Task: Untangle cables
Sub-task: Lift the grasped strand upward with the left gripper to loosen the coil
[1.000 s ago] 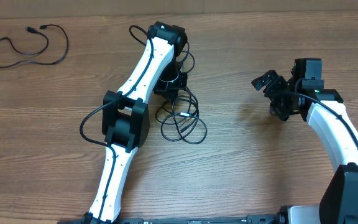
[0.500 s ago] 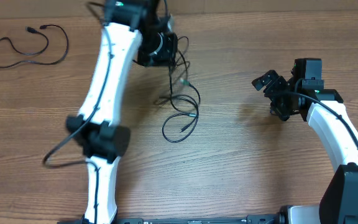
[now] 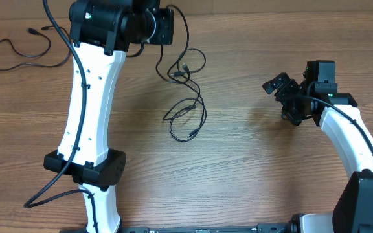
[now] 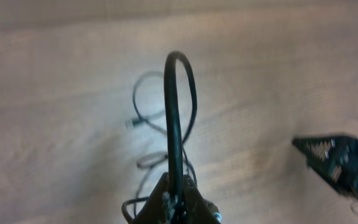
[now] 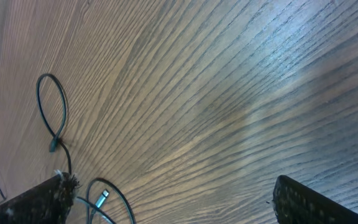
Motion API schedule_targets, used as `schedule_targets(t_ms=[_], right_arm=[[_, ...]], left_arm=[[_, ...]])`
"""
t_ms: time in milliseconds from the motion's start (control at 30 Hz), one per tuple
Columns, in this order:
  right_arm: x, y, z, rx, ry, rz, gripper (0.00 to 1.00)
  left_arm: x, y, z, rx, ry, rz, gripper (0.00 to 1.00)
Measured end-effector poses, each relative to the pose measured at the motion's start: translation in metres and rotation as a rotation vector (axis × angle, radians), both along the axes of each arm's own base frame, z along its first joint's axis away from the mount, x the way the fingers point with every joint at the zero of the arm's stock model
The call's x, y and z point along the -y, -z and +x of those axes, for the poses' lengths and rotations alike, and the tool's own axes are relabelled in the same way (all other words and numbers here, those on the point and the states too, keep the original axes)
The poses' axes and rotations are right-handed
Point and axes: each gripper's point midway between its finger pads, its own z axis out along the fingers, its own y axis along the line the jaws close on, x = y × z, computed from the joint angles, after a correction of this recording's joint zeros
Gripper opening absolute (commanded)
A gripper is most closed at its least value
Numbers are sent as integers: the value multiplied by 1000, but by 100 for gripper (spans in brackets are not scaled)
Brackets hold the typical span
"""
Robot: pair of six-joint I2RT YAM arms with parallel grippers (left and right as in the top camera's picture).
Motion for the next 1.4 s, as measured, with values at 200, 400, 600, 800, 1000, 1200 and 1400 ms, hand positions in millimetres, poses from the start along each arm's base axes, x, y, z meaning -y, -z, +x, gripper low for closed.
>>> schedule_targets(t_ms=[200,400,600,800,1000,1200,1400], right_arm=[[0,0,0,1,0,-1,100],[0,0,0,0,-1,0,100],[0,0,0,0,0,-1,100],[0,0,0,0,-1,0,100],[0,0,0,1,-1,0,100],[0,0,0,1,0,-1,100],[0,0,0,1,0,-1,100]], left_arm=[[3,-35,16,145,-26,-58,4],[-1,-112,-6,328,-56,-190,4],[3,-159,-41,409,4,-298,4],[22,-188,-37,507,99,-392,4],[35,-193,-47,496,184,-439,4],[29,-157,-54,350,145,-391,4],[38,-192,-48,487,204,-450,4]])
